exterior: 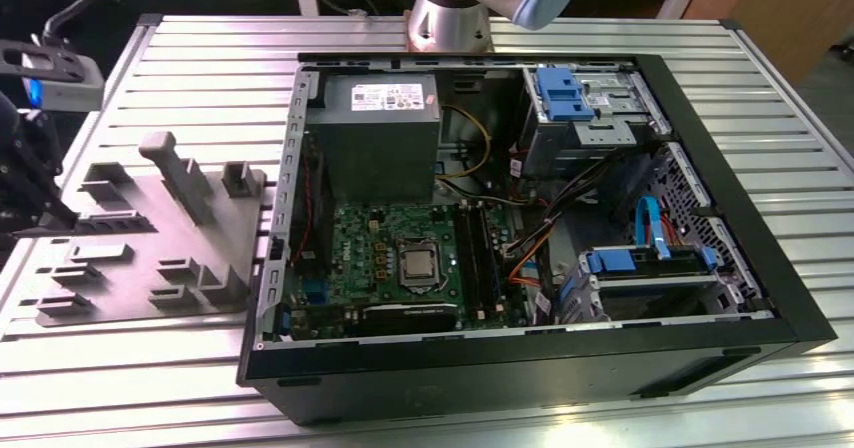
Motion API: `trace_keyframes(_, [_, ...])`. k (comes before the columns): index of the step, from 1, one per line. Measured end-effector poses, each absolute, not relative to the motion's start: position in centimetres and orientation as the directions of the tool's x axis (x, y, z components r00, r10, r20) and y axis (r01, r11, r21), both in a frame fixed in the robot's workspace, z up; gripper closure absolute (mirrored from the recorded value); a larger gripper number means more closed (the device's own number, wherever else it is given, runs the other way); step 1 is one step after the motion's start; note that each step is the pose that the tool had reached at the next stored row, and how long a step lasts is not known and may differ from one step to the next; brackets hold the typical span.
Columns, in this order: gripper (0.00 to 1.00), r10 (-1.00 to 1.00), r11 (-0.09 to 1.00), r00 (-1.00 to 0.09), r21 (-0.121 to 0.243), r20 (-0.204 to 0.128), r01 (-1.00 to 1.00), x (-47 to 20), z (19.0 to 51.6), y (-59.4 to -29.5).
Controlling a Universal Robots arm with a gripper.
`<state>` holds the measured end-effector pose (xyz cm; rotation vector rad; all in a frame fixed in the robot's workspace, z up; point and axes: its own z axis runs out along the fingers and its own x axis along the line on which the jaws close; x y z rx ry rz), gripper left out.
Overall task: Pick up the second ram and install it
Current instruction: 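Pick up the second ram and move it above second insertion slot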
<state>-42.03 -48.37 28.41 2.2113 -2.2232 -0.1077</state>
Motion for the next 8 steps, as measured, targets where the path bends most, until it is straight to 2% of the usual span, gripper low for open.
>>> trace_keyframes(8, [0.88, -0.999, 0.004, -0.007, 0.051, -0.045, -0.999, -42.0, 32.1, -48.4])
